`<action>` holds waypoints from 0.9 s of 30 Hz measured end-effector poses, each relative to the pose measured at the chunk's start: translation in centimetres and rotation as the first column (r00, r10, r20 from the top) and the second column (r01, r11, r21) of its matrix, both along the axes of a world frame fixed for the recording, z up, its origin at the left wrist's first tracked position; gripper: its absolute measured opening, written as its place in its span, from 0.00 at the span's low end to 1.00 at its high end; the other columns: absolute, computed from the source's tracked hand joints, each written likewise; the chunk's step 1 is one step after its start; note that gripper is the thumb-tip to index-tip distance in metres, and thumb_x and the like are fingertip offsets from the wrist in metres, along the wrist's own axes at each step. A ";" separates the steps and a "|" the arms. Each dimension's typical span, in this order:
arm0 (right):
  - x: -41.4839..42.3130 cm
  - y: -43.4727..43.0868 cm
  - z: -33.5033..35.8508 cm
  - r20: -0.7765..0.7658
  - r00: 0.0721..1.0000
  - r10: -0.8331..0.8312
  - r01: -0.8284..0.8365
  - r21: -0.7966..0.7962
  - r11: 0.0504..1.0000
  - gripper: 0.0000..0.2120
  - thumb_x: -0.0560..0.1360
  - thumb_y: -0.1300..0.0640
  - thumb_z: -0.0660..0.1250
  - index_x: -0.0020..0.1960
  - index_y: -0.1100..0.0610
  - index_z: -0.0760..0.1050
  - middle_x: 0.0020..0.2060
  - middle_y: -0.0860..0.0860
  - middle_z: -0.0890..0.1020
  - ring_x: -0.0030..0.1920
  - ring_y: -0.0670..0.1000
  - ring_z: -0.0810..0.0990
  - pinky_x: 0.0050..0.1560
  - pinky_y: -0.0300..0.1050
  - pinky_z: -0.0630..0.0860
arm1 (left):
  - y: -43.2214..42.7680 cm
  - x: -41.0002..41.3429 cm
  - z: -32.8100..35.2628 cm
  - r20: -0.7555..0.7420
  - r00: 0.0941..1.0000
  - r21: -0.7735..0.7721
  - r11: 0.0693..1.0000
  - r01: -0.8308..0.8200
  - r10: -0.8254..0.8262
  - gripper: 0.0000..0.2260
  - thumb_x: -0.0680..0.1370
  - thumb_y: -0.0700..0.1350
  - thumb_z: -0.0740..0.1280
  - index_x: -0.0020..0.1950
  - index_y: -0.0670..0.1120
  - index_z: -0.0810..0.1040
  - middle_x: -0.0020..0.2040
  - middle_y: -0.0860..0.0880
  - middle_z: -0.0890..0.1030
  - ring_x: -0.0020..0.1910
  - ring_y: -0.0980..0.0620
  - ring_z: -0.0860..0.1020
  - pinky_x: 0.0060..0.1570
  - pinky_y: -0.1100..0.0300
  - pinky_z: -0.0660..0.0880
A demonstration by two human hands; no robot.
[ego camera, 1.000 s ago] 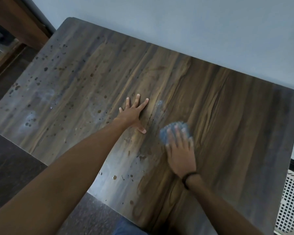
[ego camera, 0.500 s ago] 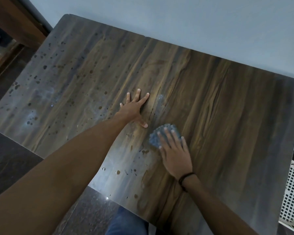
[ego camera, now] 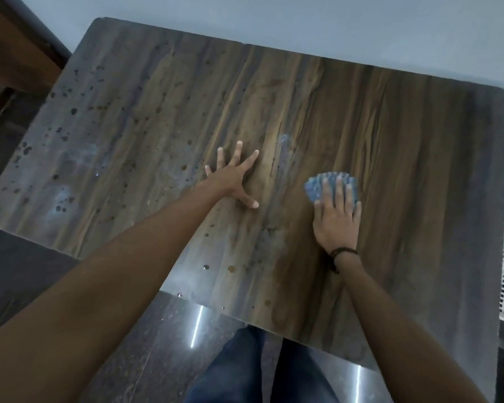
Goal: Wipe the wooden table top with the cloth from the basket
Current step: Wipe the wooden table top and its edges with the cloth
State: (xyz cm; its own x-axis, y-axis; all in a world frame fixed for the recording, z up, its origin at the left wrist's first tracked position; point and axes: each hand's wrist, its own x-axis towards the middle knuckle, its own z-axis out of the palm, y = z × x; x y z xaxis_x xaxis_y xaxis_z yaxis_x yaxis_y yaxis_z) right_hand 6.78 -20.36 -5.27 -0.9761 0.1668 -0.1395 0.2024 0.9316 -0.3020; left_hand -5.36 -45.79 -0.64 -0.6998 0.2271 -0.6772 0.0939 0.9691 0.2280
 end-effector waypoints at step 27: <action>16.0 -9.6 -0.6 -0.014 0.975 0.223 -0.222 0.041 0.974 0.27 0.85 0.50 0.52 0.82 0.49 0.51 0.82 0.53 0.51 0.81 0.57 0.48 0.77 0.65 0.53 | -3.9 5.2 -1.0 0.019 0.988 -0.021 0.988 0.152 -0.152 0.65 0.61 0.61 0.82 0.78 0.64 0.33 0.76 0.53 0.23 0.76 0.38 0.27 0.67 0.23 0.43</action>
